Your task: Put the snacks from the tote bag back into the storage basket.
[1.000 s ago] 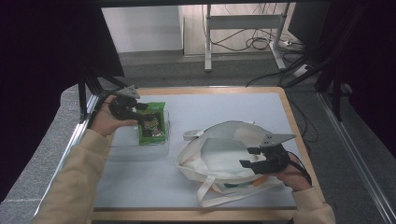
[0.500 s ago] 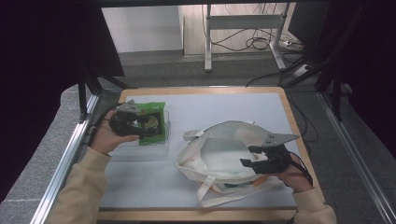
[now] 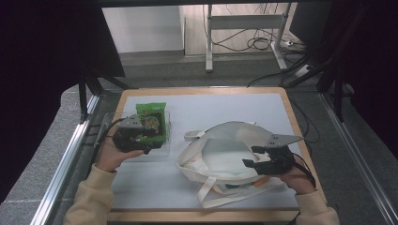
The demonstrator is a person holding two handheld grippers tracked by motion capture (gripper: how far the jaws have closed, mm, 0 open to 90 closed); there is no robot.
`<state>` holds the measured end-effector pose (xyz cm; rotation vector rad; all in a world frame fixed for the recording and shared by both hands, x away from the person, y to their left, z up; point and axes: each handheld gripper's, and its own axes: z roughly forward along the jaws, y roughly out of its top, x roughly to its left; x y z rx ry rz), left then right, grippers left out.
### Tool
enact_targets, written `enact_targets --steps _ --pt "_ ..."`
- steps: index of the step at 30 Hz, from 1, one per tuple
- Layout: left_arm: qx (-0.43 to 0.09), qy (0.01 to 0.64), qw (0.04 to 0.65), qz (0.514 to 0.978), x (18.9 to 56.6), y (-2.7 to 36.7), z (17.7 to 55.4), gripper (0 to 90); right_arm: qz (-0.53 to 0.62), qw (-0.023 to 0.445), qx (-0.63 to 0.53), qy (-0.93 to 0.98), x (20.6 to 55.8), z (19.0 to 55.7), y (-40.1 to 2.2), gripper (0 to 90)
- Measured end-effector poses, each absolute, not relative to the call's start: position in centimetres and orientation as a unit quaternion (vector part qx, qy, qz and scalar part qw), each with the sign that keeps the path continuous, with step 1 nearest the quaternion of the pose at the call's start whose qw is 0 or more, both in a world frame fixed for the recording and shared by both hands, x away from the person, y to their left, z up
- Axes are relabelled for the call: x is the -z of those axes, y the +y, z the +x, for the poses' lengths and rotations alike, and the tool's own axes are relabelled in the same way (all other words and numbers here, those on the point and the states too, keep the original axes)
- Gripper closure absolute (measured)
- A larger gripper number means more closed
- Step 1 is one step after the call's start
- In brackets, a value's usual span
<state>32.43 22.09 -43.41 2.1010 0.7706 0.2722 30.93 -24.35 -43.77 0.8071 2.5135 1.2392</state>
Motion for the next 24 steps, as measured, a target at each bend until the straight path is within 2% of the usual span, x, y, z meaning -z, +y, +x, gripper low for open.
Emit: enact_targets --steps 14,24 --pt "-0.109 0.299 0.421 0.849 44.3 21.9 30.4 38.1 0.281 0.117 -0.418 0.856 44.1 31.0 -24.2 35.5" --pt "-0.107 0.303 0.425 0.846 44.4 21.9 30.5 37.3 0.284 0.115 -0.424 0.852 44.1 31.2 -24.6 34.7"
